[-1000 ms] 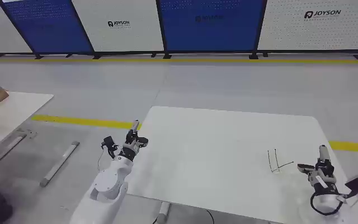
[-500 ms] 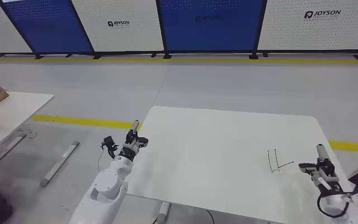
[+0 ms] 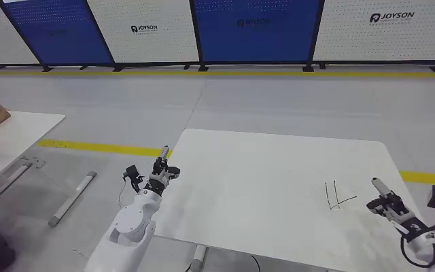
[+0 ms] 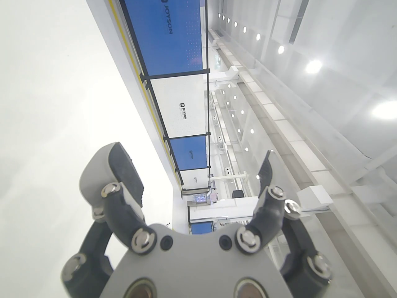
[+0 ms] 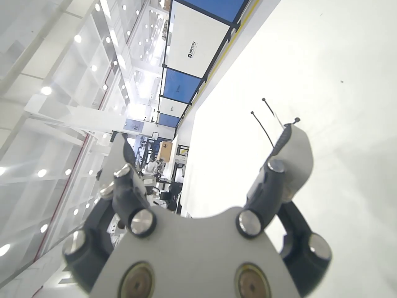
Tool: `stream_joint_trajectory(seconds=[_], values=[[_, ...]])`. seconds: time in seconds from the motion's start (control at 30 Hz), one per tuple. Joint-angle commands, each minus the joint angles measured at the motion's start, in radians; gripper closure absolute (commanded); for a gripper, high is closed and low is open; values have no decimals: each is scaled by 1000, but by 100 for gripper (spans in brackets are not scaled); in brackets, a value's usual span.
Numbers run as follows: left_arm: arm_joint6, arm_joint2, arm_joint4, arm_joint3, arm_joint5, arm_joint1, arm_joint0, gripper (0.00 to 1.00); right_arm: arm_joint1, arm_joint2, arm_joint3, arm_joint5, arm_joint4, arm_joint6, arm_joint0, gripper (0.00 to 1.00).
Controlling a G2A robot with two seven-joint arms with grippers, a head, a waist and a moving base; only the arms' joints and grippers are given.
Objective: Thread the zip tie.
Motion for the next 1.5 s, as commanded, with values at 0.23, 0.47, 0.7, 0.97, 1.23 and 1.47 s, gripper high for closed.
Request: stream_joint_trajectory(seconds=[0.23,0.47,0.7,0.97,1.23,1.47], values=[[0,0,0,0,0,0,0,0,0,0,0,0,0,0,0,0],[0,0,0,0,0,0,0,0,1,-16,23,32,8,32,12,0],[0,0,0,0,0,0,0,0,21,-30,142,77,35,294,158,0],[0,0,0,0,0,0,0,0,47,-28,244,83,-30,481,274,0],[0,0,0,0,0,0,0,0,47,-28,244,83,-30,481,274,0],[0,0,0,0,0,0,0,0,62,-40,291,51,10,654,374,0]])
